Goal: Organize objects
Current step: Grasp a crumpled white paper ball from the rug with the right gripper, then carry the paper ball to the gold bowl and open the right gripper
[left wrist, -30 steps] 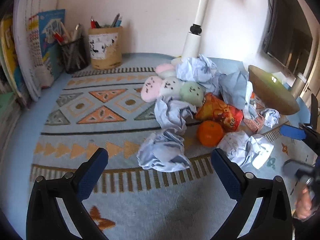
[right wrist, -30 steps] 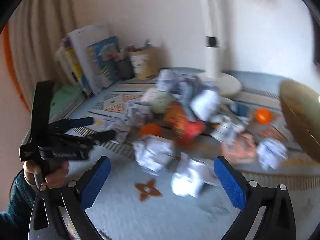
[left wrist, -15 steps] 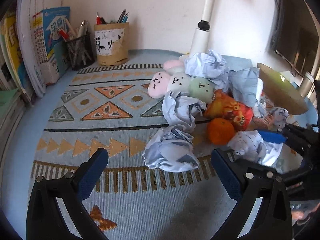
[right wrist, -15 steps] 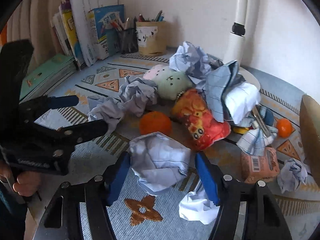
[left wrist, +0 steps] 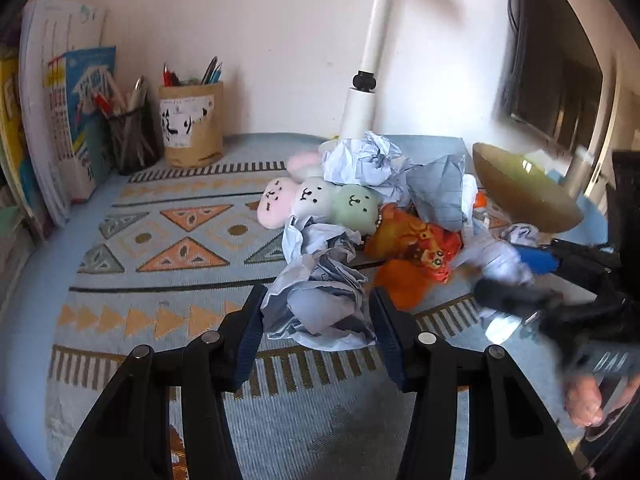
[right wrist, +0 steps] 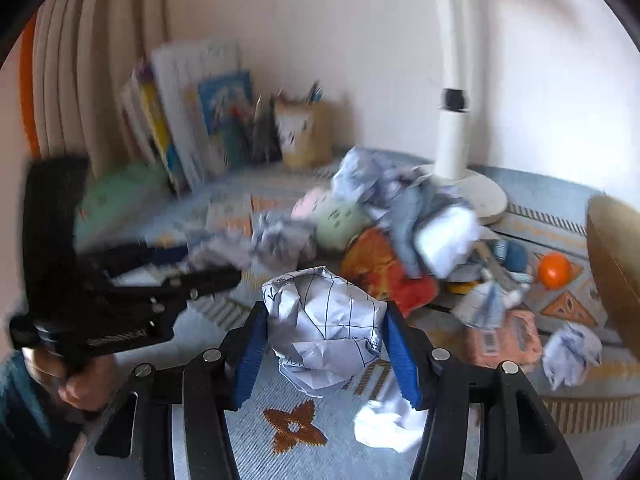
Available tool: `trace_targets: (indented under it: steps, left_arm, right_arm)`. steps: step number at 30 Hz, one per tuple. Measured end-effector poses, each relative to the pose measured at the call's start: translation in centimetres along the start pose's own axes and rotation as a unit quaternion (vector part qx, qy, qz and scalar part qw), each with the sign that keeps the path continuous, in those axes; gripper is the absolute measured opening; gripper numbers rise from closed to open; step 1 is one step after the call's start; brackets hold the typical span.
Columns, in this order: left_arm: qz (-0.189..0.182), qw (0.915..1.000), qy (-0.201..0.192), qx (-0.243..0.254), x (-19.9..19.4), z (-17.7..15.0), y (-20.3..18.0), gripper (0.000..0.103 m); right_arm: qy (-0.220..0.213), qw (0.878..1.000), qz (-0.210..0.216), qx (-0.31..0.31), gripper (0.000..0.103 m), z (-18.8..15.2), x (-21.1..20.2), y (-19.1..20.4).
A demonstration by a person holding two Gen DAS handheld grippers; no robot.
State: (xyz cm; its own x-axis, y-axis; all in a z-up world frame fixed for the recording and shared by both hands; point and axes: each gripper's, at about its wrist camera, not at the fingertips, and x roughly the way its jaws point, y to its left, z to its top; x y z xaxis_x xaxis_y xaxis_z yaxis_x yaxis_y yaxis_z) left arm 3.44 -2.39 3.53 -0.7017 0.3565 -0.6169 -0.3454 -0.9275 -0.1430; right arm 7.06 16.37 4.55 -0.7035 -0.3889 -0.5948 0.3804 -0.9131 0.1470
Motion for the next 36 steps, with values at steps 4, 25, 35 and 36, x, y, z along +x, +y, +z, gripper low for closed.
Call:
trace_targets:
  steps: [4, 25, 35, 36]
  left_arm:
    - [-0.018, 0.9996, -0.002, -0.024, -0.3, 0.0, 1.1, 0.049]
    - [-0.078, 0.9962, 0.008, -0.037, -4.9, -2.7, -2.4, 0.049]
    - [-0.068, 0.9976, 0.012, 0.008, -4.8, -1.6, -8.3, 0.049]
    - [-0.069, 0.9974, 0.012, 0.015, -4.6, -1.5, -9.1, 0.049]
  right_arm:
    - [-0.031, 0.999, -0.01, 0.042, 0.055, -0.9, -5.0, -2.3]
    - [0.069, 0.987, -0.03, 0.141, 0.071, -9.4, -6.9, -7.4]
    - [0.071, 0.988, -0.085, 0.108, 0.036, -8.5, -5.1, -4.6]
    - [0.067, 0.988, -0.084, 0.11, 0.036, -8.5, -5.3, -4.7]
